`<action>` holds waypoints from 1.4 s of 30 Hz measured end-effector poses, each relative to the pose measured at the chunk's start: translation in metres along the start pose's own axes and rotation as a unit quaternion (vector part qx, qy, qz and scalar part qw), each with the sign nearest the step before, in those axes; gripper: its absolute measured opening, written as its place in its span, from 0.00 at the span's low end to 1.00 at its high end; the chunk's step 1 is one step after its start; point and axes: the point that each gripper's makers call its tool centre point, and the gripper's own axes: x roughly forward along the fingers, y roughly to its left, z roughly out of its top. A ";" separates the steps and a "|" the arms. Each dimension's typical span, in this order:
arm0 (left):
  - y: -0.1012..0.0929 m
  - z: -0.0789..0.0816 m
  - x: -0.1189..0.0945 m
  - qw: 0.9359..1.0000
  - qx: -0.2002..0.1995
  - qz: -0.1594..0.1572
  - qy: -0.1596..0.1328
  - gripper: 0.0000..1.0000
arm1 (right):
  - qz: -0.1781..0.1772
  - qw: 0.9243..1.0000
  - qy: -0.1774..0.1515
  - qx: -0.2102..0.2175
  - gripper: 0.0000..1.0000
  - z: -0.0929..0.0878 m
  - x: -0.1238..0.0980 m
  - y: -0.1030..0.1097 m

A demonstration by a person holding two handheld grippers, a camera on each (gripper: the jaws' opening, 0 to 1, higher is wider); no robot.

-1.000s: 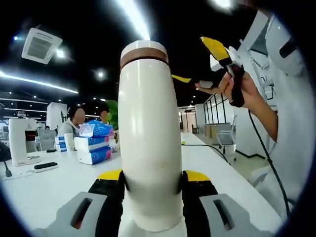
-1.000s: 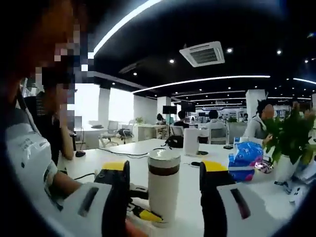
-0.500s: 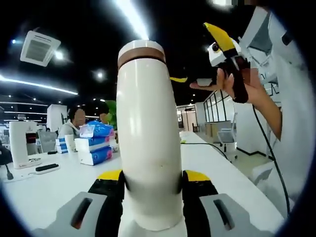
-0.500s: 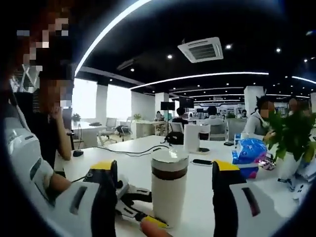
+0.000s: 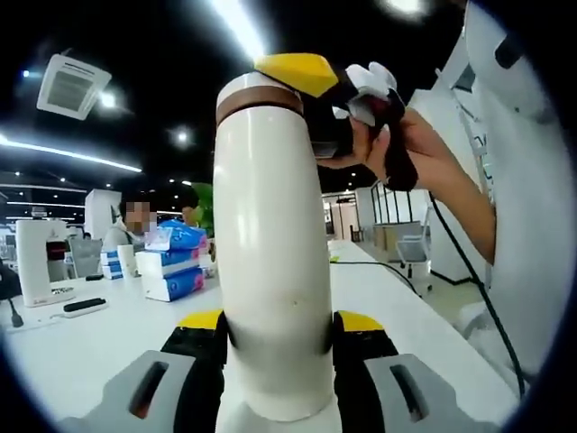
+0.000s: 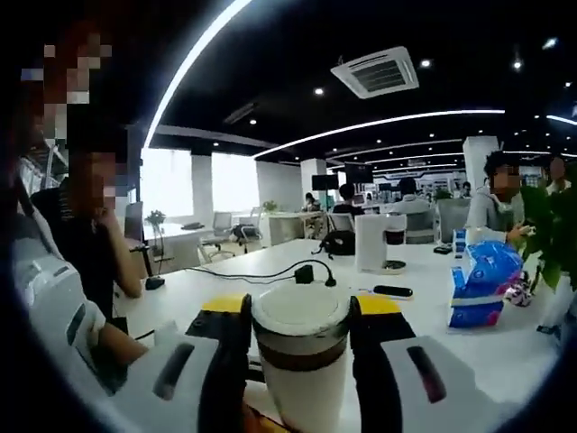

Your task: Grasp the water cup twist off the cup lid place the cup lid on the table

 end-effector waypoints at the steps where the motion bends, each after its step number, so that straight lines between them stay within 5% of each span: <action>1: 0.000 0.000 0.000 1.000 0.000 0.000 0.000 0.47 | 0.004 1.000 0.003 -0.002 0.46 0.000 0.000 0.000; 7: -0.001 0.000 0.001 1.000 -0.001 -0.001 -0.001 0.47 | 0.068 0.996 0.038 -0.052 0.45 -0.003 -0.003 0.007; 13: -0.001 0.001 0.002 1.000 -0.002 -0.001 -0.002 0.47 | 0.142 0.986 0.061 -0.055 0.44 -0.005 -0.004 0.006; 20: -0.001 0.001 0.002 1.000 -0.002 -0.002 -0.002 0.47 | 0.231 0.967 0.075 -0.069 0.44 -0.006 -0.006 0.011; 25: 0.000 0.000 0.001 1.000 -0.003 -0.002 -0.002 0.47 | 0.286 0.953 0.071 -0.071 0.44 -0.007 -0.005 0.012; 42: -0.003 -0.001 0.001 1.000 -0.003 -0.004 -0.003 0.47 | 0.388 0.920 0.043 -0.040 0.45 -0.013 -0.003 0.028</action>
